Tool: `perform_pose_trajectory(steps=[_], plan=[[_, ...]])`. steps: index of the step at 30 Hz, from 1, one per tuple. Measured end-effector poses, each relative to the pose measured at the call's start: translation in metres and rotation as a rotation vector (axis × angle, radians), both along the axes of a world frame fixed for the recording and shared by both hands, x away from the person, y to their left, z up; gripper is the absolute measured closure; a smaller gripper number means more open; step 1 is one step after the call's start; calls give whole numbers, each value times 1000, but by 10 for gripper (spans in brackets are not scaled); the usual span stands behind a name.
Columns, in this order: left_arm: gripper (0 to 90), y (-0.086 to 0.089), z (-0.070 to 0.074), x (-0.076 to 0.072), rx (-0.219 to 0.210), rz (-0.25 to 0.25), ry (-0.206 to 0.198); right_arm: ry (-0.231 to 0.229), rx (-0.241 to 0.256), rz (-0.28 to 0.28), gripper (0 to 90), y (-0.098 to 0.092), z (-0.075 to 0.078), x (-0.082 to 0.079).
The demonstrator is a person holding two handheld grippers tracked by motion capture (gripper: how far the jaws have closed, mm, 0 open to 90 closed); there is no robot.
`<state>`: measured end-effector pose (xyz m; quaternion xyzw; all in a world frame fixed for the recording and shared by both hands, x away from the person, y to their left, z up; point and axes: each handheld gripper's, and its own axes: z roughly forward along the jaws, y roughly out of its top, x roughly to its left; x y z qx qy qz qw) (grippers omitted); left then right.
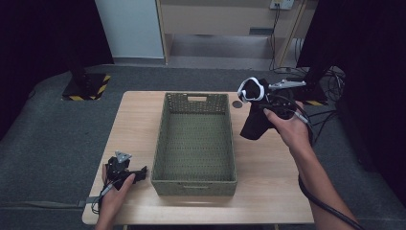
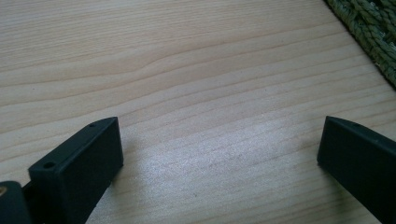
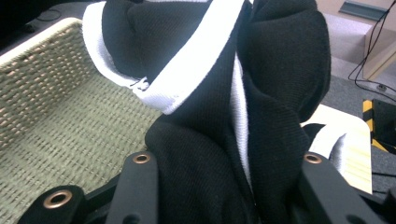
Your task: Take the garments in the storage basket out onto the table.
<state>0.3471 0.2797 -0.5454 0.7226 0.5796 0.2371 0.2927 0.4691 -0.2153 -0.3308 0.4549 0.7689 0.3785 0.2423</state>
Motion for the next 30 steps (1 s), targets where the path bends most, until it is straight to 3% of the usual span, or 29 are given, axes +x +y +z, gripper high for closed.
perform_pose_trajectory(steps=[17, 30], plan=[[0, 0, 0, 0, 0, 0, 0, 44, -17, -53, 599, -21, -28, 11], [0, 0, 0, 0, 0, 0, 0, 68, -29, -65, 599, -22, -45, 16]])
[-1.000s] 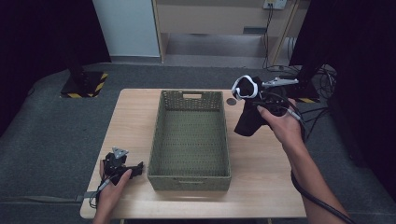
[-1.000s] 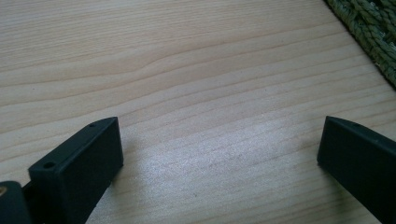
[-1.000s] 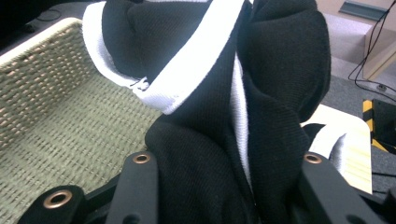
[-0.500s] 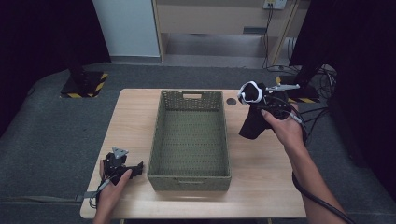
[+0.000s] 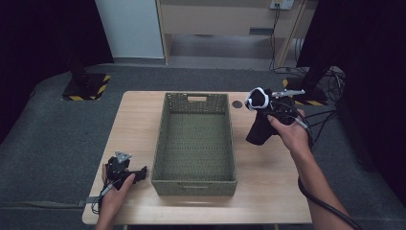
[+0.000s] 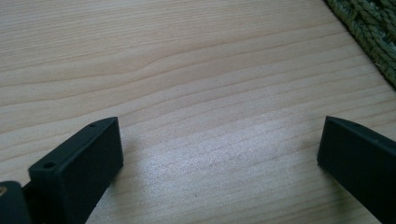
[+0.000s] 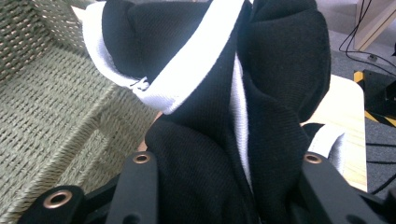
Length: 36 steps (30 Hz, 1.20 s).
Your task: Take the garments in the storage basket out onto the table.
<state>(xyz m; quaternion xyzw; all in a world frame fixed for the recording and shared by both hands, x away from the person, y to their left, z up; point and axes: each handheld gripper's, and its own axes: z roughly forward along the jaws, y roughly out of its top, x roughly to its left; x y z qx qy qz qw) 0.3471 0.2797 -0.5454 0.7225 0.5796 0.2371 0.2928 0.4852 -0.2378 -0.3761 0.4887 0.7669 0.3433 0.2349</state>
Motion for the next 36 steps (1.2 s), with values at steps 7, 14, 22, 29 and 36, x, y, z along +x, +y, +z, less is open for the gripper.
perform_pose_trajectory(steps=[7, 14, 22, 29, 36], plan=[[0, 0, 0, 0, 0, 0, 0, 14, -1, -8, 599, -2, -10, 3], [0, 0, 0, 0, 0, 0, 0, 22, -2, -11, 600, -3, -18, 5], [0, 0, 0, 0, 0, 0, 0, 39, -6, -24, 599, -3, -30, 10], [0, 0, 0, 0, 0, 0, 0, 58, -9, -32, 599, -1, -45, 14], [0, 0, 0, 0, 0, 0, 0, 72, -14, -31, 599, 2, -57, 16]])
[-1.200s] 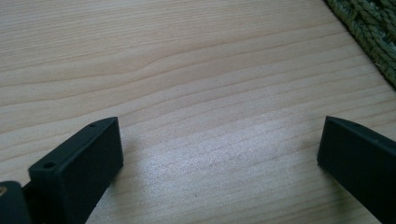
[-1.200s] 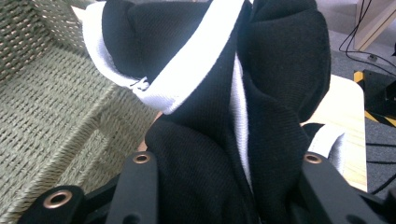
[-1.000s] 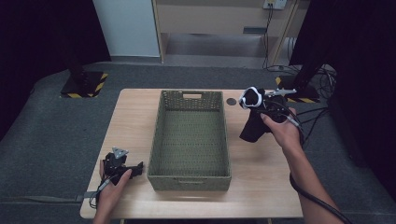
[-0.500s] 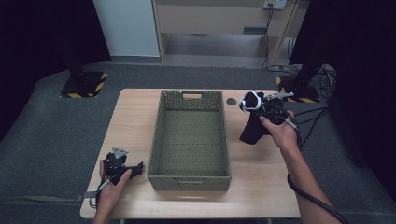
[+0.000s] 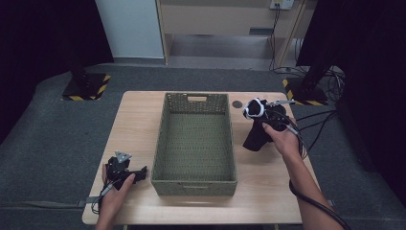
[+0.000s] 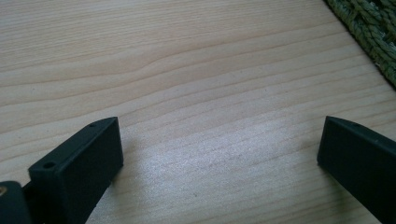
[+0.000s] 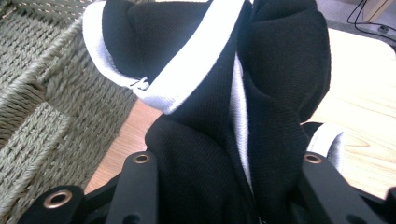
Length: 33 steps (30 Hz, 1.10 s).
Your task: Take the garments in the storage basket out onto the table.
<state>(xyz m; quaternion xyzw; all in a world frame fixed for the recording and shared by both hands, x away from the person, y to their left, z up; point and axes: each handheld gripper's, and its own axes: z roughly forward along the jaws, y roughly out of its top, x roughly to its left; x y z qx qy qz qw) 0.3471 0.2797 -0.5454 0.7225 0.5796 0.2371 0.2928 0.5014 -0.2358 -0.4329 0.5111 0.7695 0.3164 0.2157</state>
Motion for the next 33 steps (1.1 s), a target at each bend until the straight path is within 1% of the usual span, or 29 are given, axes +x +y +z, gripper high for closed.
perform_pose_trajectory(steps=[14, 19, 23, 33], plan=[[0, 0, 0, 0, 0, 0, 0, 30, -6, -15, 598, 1, -22, 6], [0, 0, 0, 0, 0, 0, 0, 35, -10, -16, 597, 3, -30, 8], [0, 0, 0, 0, 0, 0, 0, 43, -23, -17, 595, 5, -37, 8], [0, 0, 0, 0, 0, 0, 0, 52, -10, -23, 591, 9, -51, 9]])
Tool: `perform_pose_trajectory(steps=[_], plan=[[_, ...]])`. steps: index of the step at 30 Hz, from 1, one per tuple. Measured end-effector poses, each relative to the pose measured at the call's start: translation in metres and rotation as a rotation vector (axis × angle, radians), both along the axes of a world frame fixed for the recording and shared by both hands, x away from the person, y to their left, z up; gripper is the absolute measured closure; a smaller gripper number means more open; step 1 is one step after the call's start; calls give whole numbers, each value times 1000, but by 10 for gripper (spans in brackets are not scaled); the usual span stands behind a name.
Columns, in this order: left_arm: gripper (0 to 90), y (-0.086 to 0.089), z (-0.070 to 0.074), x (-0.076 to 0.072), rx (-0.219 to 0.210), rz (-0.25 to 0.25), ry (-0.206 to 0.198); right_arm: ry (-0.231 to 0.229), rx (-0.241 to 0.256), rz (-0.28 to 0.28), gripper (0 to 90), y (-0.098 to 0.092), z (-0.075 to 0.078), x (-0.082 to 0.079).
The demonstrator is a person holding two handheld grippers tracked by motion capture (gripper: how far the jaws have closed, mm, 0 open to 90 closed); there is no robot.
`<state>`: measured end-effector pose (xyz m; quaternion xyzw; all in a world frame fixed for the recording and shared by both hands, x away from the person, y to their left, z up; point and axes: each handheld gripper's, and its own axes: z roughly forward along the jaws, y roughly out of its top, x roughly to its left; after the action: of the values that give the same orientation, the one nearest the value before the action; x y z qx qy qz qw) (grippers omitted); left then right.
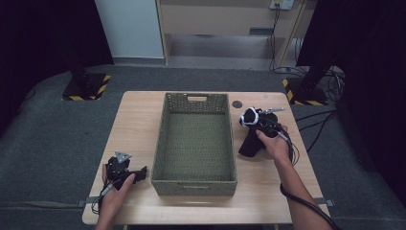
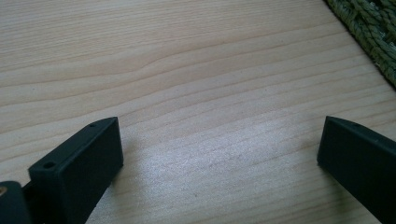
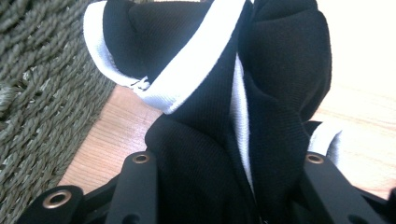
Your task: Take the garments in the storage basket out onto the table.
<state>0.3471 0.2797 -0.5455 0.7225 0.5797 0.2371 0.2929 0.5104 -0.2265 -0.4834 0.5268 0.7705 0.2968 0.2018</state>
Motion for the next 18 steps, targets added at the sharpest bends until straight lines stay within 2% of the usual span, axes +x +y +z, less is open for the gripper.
perform_pose_trajectory(steps=[6, 18], plan=[[0, 0, 0, 0, 0, 0, 0, 13, -6, 6, 584, 4, -8, 1], [0, 0, 0, 0, 0, 0, 0, 43, -31, -17, 546, 0, -20, 6]])
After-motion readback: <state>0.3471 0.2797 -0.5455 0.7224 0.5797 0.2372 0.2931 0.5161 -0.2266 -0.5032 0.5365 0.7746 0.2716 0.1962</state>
